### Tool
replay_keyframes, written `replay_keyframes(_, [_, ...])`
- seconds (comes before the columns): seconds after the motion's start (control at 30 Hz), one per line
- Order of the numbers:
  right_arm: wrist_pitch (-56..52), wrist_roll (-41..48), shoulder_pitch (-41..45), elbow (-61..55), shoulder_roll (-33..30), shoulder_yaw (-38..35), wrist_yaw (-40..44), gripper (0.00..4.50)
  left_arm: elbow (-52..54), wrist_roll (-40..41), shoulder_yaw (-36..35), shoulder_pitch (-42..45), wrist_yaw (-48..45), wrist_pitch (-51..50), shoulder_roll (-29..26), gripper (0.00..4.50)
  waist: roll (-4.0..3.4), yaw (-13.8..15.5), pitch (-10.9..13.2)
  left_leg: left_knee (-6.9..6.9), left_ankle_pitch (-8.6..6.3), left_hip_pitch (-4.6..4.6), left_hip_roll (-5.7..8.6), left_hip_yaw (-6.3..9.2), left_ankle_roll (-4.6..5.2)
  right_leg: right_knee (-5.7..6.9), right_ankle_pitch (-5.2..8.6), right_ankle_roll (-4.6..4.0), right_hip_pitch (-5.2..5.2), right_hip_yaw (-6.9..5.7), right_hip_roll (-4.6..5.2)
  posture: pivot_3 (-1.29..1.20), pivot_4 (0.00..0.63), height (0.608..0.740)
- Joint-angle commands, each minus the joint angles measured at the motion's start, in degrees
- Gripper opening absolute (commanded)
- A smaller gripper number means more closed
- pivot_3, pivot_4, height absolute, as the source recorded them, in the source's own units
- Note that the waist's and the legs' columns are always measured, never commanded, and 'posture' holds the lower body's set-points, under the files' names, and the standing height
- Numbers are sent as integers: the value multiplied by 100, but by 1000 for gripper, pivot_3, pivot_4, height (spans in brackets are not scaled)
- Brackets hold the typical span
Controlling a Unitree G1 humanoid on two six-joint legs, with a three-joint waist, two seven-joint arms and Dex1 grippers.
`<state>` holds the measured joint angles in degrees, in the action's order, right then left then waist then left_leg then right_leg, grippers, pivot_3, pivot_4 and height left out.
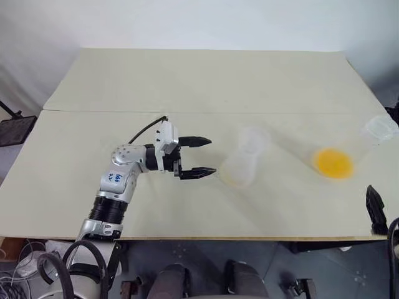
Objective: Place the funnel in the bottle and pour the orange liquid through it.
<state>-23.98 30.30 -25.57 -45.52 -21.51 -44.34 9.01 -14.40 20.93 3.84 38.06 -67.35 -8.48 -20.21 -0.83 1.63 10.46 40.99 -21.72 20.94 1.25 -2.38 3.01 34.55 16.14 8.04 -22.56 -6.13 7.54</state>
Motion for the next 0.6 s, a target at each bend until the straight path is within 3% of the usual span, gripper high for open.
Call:
replay_keyframes(0.03, [-159,69,466,461,-273,-189,-195,4500,217,33,-11,-38,53,131,35,4478,-3,2,-1,-1,0,-1,0,2,0,4,0,0,-2,-1,0,0,150,740])
replay_keyframes(0.23, [-257,13,1313,1458,-790,-84,-21,4500,462,77,-5,-131,206,67,83,4478,-3,-7,-1,-2,0,3,3,7,1,10,0,-1,-3,-3,2,0,150,740])
replay_keyframes(0.6, [-619,629,1763,1924,-1303,-164,639,4500,1184,155,12,-582,490,-255,91,4478,-8,-9,-4,-1,1,2,-1,5,2,10,0,-1,-3,-2,3,0,150,740])
